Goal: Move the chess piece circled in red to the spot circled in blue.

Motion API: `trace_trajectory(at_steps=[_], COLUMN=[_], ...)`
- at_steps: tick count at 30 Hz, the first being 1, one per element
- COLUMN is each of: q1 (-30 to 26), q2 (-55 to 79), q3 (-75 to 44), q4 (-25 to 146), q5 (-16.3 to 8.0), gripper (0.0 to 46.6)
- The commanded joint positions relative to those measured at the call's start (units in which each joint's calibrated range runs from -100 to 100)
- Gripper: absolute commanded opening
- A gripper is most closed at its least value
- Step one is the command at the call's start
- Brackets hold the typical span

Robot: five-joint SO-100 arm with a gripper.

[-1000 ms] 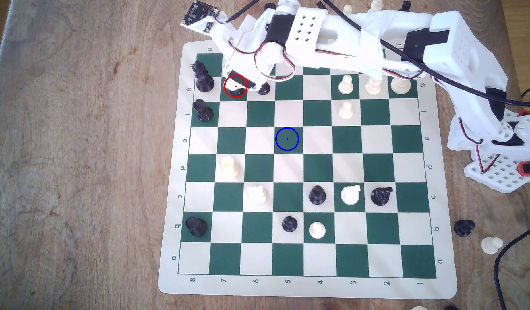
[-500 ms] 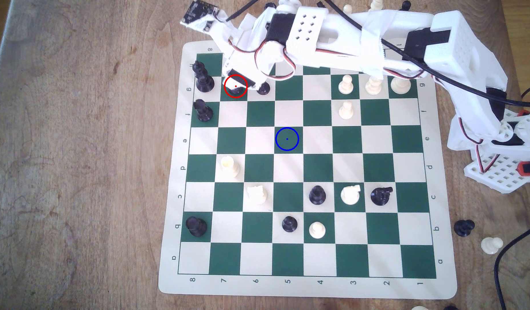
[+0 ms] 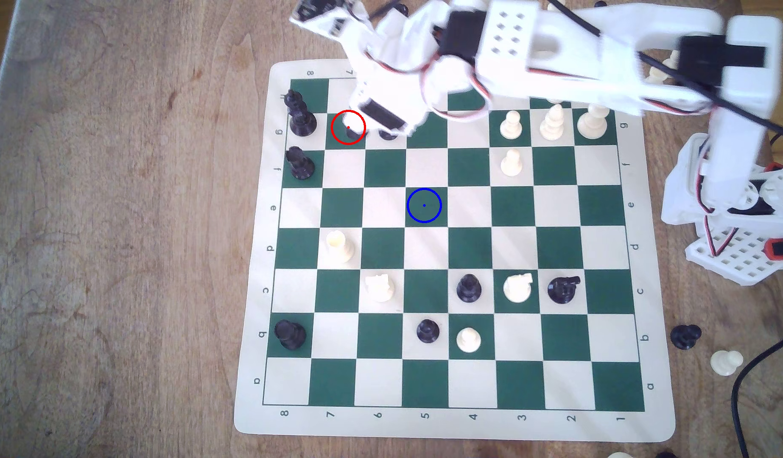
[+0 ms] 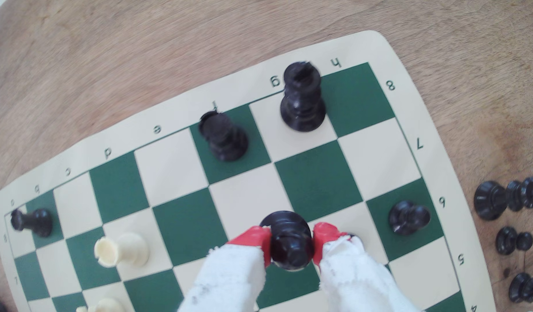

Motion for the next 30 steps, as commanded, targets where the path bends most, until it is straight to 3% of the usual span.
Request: trace_trajectory(at_steps=[1,13,30], q1=[-3.7,-7.1,-7.2], q2=[-16.5,-21.4,-14.4], q3=[10.7,27.0,27.7], q4=[-1.6,-2.5,-7.2], q5=[-0.5,0.4,0.4], gripper=[0.5,0.5,0.6])
